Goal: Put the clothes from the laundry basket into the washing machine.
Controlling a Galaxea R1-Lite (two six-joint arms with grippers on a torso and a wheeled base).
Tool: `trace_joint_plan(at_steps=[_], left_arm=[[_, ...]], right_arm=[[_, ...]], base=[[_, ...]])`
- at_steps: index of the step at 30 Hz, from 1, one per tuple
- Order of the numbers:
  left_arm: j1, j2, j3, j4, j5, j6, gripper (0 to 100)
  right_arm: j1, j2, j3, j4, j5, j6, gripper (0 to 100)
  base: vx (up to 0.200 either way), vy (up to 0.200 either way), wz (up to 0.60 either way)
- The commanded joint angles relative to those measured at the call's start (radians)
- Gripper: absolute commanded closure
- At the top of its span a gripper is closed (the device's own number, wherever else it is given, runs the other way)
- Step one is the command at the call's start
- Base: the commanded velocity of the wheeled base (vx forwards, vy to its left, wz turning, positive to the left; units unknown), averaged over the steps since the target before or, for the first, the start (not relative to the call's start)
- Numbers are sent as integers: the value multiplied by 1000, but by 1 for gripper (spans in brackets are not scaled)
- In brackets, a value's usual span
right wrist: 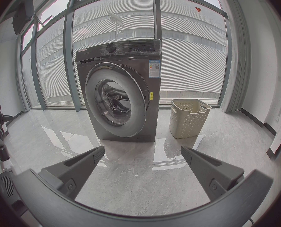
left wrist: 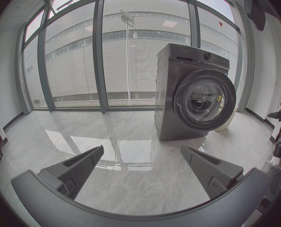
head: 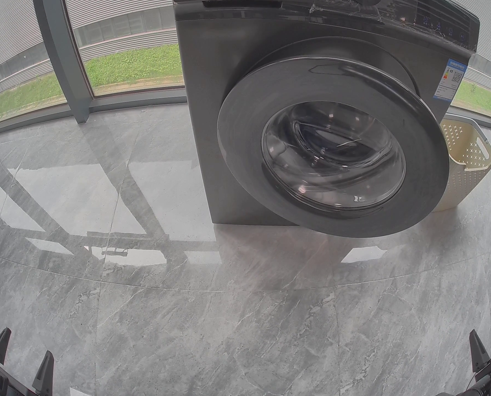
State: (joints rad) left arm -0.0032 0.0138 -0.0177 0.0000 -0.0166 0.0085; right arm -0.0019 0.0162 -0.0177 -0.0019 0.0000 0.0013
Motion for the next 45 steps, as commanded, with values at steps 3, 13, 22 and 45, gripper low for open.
trace_joint_plan(at_steps=[3,13,22,45], left_arm=[[0,-9,16,0,0,-1,0],[0,-9,16,-2,-2,2,0],[0,-11,16,-2,-2,1,0],[0,-11,16,-2,1,-1,0]], right_arm=[[-1,-7,18,-9,-11,16,0],[49,389,-177,-125,161,112,0],[275,956,-209,-484,206,177,0],[619,1294,-409,-544,20,410,0]], base=[[0,-200,0],[0,-200,0],[0,-200,0],[0,-52,0]])
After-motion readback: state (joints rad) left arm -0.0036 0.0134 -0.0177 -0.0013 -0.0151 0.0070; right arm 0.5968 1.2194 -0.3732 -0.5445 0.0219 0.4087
